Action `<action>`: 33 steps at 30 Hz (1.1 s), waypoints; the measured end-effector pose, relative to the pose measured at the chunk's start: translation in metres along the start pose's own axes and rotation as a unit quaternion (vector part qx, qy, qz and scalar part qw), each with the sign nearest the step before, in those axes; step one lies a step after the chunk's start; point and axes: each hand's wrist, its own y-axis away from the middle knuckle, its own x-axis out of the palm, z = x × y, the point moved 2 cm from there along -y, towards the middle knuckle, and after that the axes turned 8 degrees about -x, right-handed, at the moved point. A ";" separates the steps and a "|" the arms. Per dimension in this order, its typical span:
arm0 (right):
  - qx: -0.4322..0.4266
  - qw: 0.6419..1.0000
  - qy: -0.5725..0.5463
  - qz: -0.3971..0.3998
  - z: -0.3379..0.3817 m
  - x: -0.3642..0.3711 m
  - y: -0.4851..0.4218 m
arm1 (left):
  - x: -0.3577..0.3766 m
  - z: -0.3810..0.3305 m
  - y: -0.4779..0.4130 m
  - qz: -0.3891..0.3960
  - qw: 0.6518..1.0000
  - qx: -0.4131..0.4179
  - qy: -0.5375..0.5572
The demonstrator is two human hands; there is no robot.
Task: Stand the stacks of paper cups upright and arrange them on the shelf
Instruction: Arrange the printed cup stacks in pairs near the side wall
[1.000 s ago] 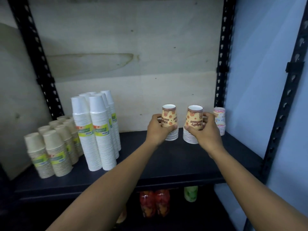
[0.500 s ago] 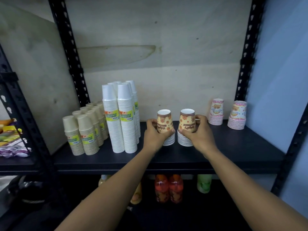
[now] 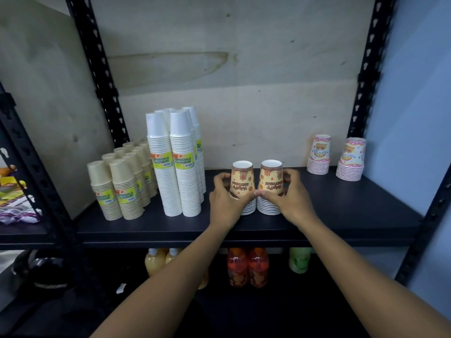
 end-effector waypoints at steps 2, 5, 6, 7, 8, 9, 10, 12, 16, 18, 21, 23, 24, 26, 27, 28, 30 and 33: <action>0.003 1.000 -0.005 0.022 -0.003 -0.001 0.002 | -0.002 0.002 0.001 0.026 1.000 0.001 0.006; 0.006 0.998 0.005 0.062 -0.012 -0.005 0.006 | -0.006 0.004 0.000 0.090 0.996 0.003 0.011; 0.008 0.998 0.003 0.070 -0.015 -0.006 0.007 | -0.008 0.005 -0.001 0.099 0.995 0.003 0.009; 0.008 0.997 0.002 0.071 -0.018 -0.007 0.008 | -0.009 0.006 -0.002 0.098 0.995 0.003 0.008; 0.008 0.998 0.002 0.068 -0.020 -0.007 0.009 | -0.010 0.006 -0.002 0.091 0.996 0.003 0.007; 0.008 0.998 0.008 0.063 -0.022 -0.006 0.009 | -0.010 0.007 -0.001 0.081 0.997 0.002 0.005; 0.009 0.998 0.015 0.057 -0.023 -0.005 0.008 | -0.010 0.007 0.000 0.069 0.998 0.002 0.000; 0.004 0.998 0.036 0.051 -0.025 -0.002 0.007 | -0.009 0.009 0.002 0.045 0.999 0.007 -0.004; -0.013 0.998 0.046 0.033 -0.026 0.002 0.009 | -0.010 0.011 0.002 0.030 0.999 0.017 -0.003; -0.017 0.998 0.047 0.026 -0.025 0.004 0.012 | -0.011 0.013 0.002 0.030 0.999 0.014 -0.005; -0.020 0.998 0.054 0.025 -0.023 0.007 0.013 | -0.013 0.016 0.002 0.025 1.000 0.007 0.000; -0.020 0.998 0.057 0.024 -0.021 0.007 0.014 | -0.015 0.018 0.001 0.028 1.000 0.004 0.003; -0.020 0.998 0.057 0.023 -0.021 0.007 0.014 | -0.015 0.018 0.000 0.030 1.000 0.003 0.004; -0.021 0.998 0.060 0.021 -0.021 0.007 0.015 | -0.016 0.019 -0.001 0.036 0.999 0.002 0.004; -0.022 0.998 0.061 0.019 -0.021 0.007 0.015 | -0.016 0.019 -0.001 0.039 0.999 0.003 0.005; -0.022 0.998 0.061 0.015 -0.022 0.007 0.015 | -0.015 0.019 -0.001 0.041 0.999 0.004 0.007; -0.022 0.998 0.059 0.013 -0.022 0.006 0.015 | -0.015 0.019 -0.001 0.042 0.999 0.007 0.012; -0.025 0.998 0.063 0.015 -0.023 0.006 0.015 | -0.015 0.018 0.000 0.042 0.999 0.010 0.011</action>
